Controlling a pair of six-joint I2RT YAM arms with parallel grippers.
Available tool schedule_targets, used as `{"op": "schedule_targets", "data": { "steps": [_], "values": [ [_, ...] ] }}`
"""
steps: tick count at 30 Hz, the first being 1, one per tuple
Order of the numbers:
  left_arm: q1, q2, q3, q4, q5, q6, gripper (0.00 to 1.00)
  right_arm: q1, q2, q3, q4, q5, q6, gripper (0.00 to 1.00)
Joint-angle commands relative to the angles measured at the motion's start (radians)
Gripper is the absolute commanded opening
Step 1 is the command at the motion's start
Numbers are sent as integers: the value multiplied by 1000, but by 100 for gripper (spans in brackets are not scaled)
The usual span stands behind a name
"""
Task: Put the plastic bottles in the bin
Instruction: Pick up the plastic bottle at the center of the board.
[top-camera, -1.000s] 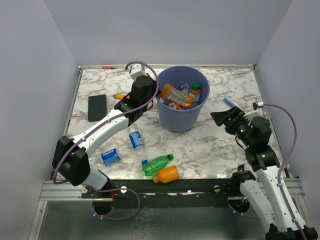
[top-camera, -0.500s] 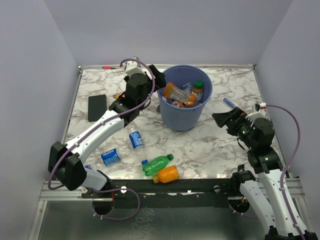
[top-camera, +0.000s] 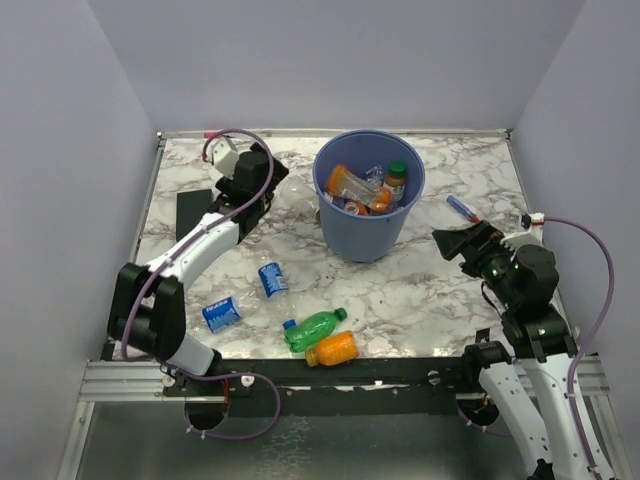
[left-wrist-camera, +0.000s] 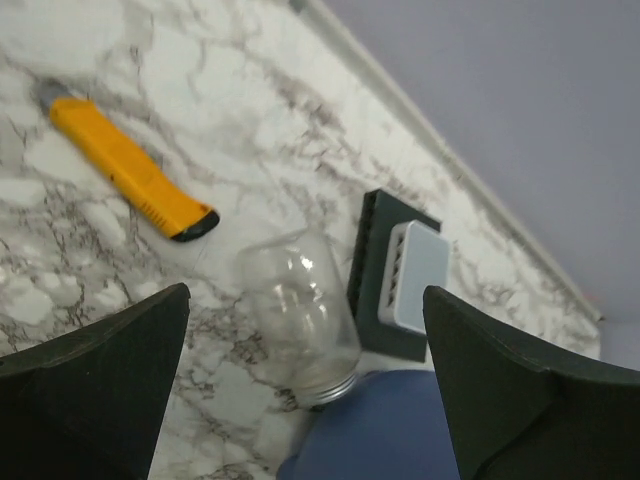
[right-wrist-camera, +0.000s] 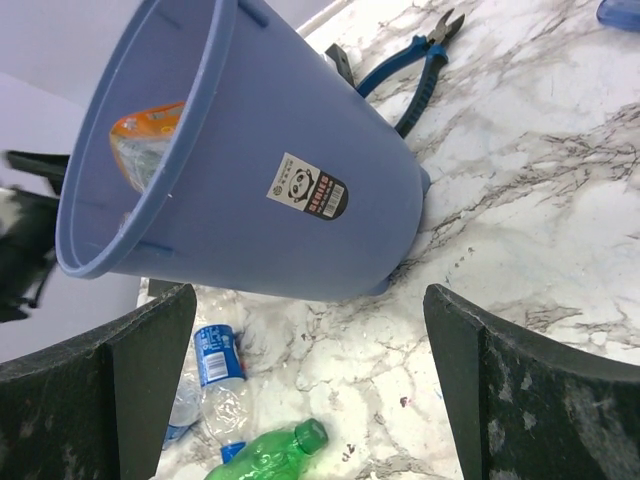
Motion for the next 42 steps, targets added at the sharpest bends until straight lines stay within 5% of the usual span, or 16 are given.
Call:
{"op": "schedule_targets", "data": {
  "steps": [1, 15, 30, 37, 42],
  "values": [
    [-6, 132, 61, -22, 79, -96, 99, 7, -21, 56, -42, 48, -34, 100],
    [-28, 459, 259, -59, 150, -261, 99, 29, -41, 40, -33, 92, -69, 100],
    [-53, 694, 422, -140, 161, -253, 99, 53, -44, 54, -40, 172, -128, 100],
    [-53, 723, 408, -132, 181, -248, 70, 53, -39, 63, -46, 177, -132, 100],
    [-28, 602, 369, -107, 150, -206, 48, 53, -26, 98, -58, 171, -133, 100]
  ]
}}
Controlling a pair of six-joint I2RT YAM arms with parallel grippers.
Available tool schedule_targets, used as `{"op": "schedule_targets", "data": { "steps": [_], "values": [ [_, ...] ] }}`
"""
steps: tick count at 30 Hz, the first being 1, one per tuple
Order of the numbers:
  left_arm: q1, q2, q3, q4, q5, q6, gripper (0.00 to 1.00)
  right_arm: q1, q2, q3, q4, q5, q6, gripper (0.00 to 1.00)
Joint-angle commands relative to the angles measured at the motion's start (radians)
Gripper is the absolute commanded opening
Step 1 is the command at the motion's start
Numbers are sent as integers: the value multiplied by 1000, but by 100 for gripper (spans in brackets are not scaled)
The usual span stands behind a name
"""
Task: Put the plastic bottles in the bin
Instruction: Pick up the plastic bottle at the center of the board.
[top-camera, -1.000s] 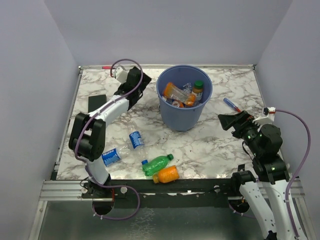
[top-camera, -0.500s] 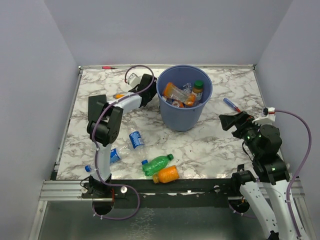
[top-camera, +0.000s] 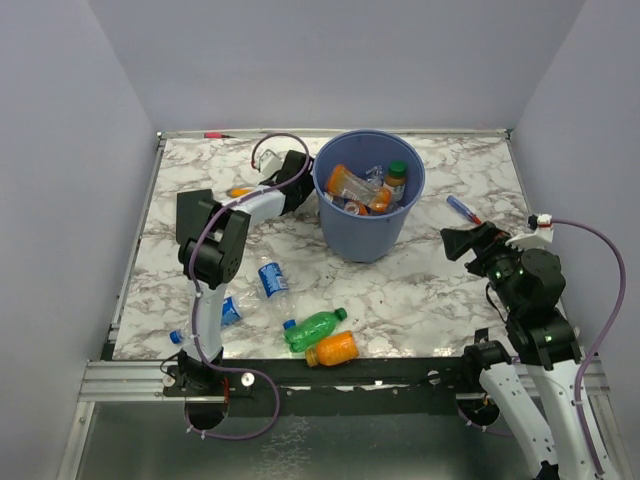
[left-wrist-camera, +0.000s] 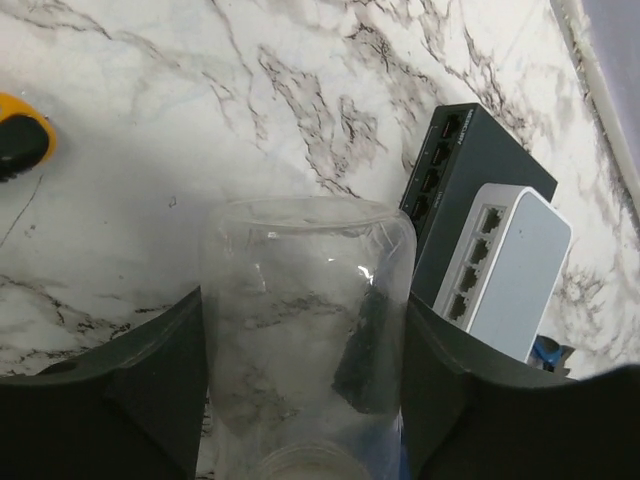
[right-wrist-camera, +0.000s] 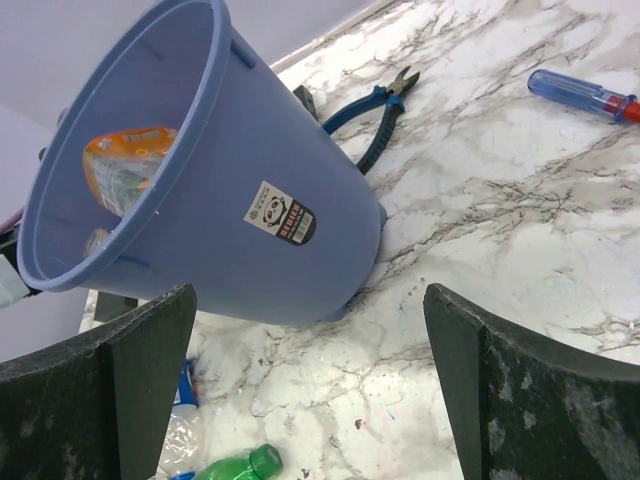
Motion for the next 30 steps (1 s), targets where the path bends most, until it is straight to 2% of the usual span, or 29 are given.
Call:
{"op": "schedule_targets", "data": {
  "steps": [1, 6, 10, 13, 17, 19, 21, 23, 25, 27, 30],
  "values": [
    [37, -136, -43, -3, -20, 51, 46, 6, 9, 69, -28, 20, -19, 100],
    [113, -400, -65, -1, -100, 143, 43, 6, 41, 148, -20, 3, -43, 100],
    [136, -618, -46, 51, -145, 311, 36, 6, 89, 227, 20, -98, -78, 100],
    [140, -762, -84, 214, 5, 430, 36, 5, 140, 278, 87, -243, -112, 100],
    [130, -865, -120, 398, 407, 480, 34, 6, 222, 325, 216, -486, -94, 100],
    [119, -879, -129, 461, 585, 429, 33, 6, 278, 352, 299, -613, -54, 100],
    [115, -885, -169, 584, 717, 284, 33, 6, 343, 388, 392, -728, 6, 100],
    [102, -884, -218, 732, 790, 153, 31, 8, 407, 425, 473, -792, 65, 100],
    [72, -881, -242, 821, 824, 89, 30, 19, 458, 459, 535, -818, 106, 100],
    [25, -884, -237, 838, 839, 106, 29, 52, 517, 513, 559, -833, 127, 100],
    [-50, -895, -228, 838, 840, 168, 28, 196, 607, 621, 477, -765, 46, 100]
  ]
}}
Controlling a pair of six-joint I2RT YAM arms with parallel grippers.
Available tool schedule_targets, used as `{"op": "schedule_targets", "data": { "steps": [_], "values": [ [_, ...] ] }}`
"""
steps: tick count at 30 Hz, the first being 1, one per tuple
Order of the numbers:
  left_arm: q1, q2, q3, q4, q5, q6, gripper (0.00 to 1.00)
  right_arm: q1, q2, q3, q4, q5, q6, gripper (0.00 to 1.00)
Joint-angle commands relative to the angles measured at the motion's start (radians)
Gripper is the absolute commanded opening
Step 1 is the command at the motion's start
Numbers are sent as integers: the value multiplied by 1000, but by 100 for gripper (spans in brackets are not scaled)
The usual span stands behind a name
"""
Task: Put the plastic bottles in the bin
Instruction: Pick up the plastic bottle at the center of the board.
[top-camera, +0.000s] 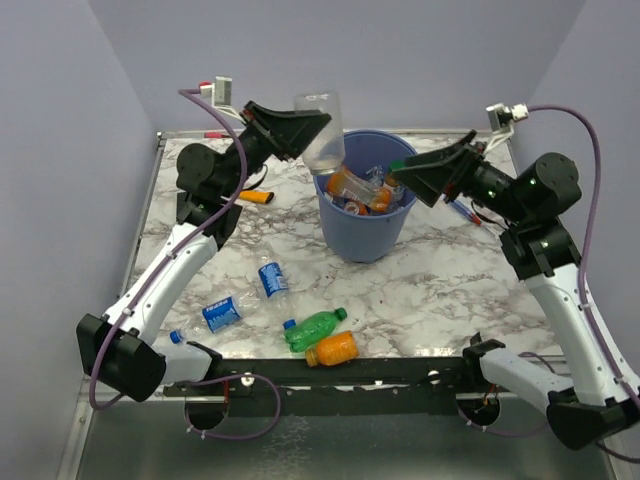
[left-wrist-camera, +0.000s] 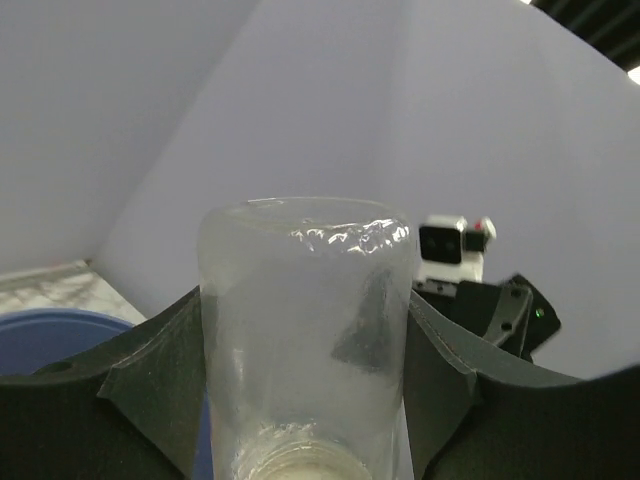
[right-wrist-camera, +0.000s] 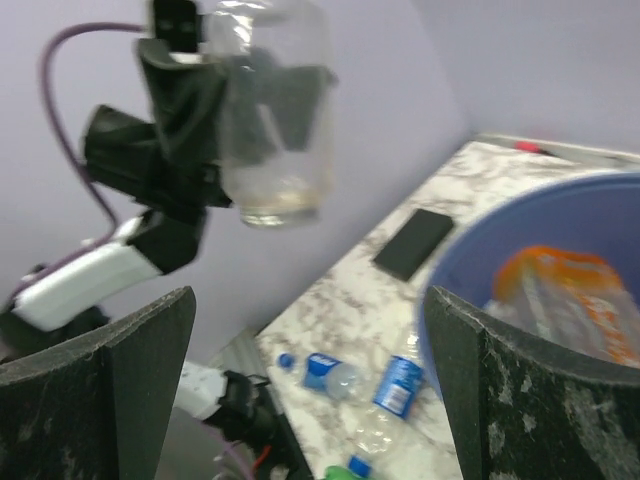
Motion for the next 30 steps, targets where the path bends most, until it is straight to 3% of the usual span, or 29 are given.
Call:
{"op": "schedule_targets", "data": {
  "steps": [1, 14, 17, 20, 22, 25, 28, 30],
  "values": [
    [-122, -30, 19, 134, 126, 12, 28, 192, 90, 145, 22, 3, -54, 100],
    [-218, -28, -16, 134, 60, 40, 25, 426, 240, 219, 57, 204, -136, 100],
    [-225, -30, -36, 134, 45, 43, 25, 441, 252, 194, 127, 202, -119, 91],
    [-230, -37, -72, 133, 23, 46, 26, 446, 257, 181, 157, 209, -112, 71],
    [-232, -42, -90, 132, 21, 43, 34, 446, 242, 158, 169, 222, -116, 61],
    [-232, -55, -109, 131, 14, 47, 58, 446, 206, 126, 168, 263, -132, 49],
    [-232, -86, -129, 120, -20, 71, 97, 446, 175, 119, 131, 312, -155, 44],
    [-232, -121, -150, 108, -82, 101, 99, 446, 151, 121, 89, 358, -178, 44]
  ]
}}
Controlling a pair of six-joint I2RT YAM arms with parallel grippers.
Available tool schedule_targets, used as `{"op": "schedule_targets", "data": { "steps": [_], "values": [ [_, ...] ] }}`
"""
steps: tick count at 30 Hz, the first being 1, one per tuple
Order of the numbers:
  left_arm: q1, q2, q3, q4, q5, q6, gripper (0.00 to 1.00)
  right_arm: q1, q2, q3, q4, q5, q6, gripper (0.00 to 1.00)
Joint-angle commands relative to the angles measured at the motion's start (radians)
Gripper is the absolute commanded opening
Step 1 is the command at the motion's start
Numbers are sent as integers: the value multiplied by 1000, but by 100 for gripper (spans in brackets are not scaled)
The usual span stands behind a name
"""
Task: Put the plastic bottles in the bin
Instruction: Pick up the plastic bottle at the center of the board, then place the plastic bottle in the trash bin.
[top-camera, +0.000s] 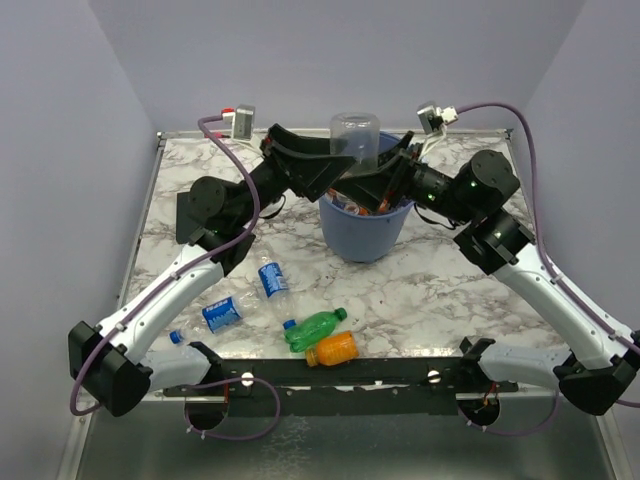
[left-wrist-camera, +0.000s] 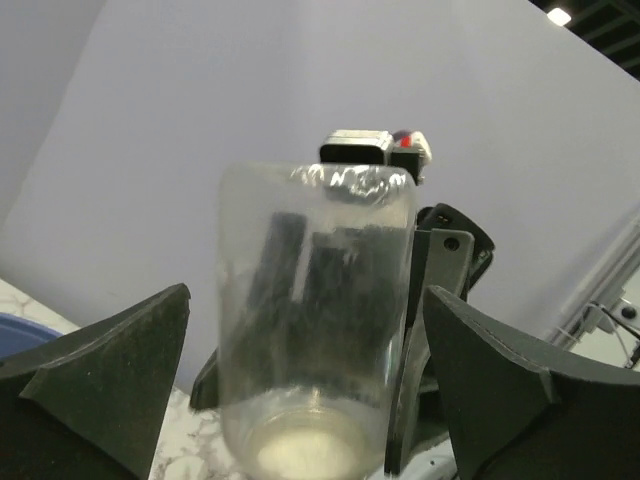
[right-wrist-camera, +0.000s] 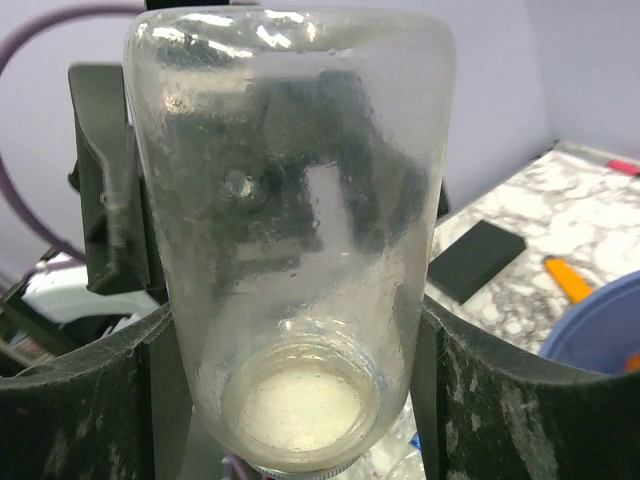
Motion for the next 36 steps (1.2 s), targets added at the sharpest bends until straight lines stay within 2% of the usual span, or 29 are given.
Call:
{"op": "schedule_targets", "data": {
  "steps": [1, 4, 9, 12, 14, 17, 24, 25, 26, 27, 28, 30, 32, 36],
  "values": [
    [-3, -91, -48, -39, -141, 87, 99, 0, -76, 2, -39, 161, -78, 44],
    [-2, -187, -69, -165, -313, 190, 99, -1, -113, 19, -189, 336, -141, 45],
    [-2, -369, -118, -539, -758, 312, 99, -4, -131, 48, -370, 667, -241, 45],
    [-2, -449, -154, -796, -1022, 315, 99, -29, -90, 69, -444, 728, -266, 45],
    [-2, -497, -186, -922, -1117, 310, 99, -51, -62, 67, -463, 727, -262, 45],
    [-2, -584, -250, -1052, -1179, 291, 99, -77, -25, 43, -465, 731, -258, 45],
    [-2, -758, -372, -1259, -1248, 226, 99, -179, 106, 44, -476, 624, -222, 47],
    [-2, -768, -379, -1283, -1256, 210, 99, -182, 125, 51, -482, 630, -223, 51],
    [-2, -771, -381, -1307, -1262, 198, 99, -185, 143, 59, -490, 633, -224, 59],
    [-2, -771, -385, -1326, -1266, 183, 99, -185, 158, 71, -501, 634, -225, 71],
    [-2, -766, -385, -1346, -1269, 173, 99, -186, 174, 86, -514, 632, -227, 79],
    [-2, -748, -386, -1382, -1273, 153, 99, -185, 191, 109, -529, 625, -225, 89],
    [-2, -726, -385, -1414, -1278, 122, 99, -186, 190, 126, -532, 615, -228, 95],
    [-2, -689, -387, -1448, -1268, 76, 99, -185, 175, 177, -558, 615, -228, 100]
  ]
}}
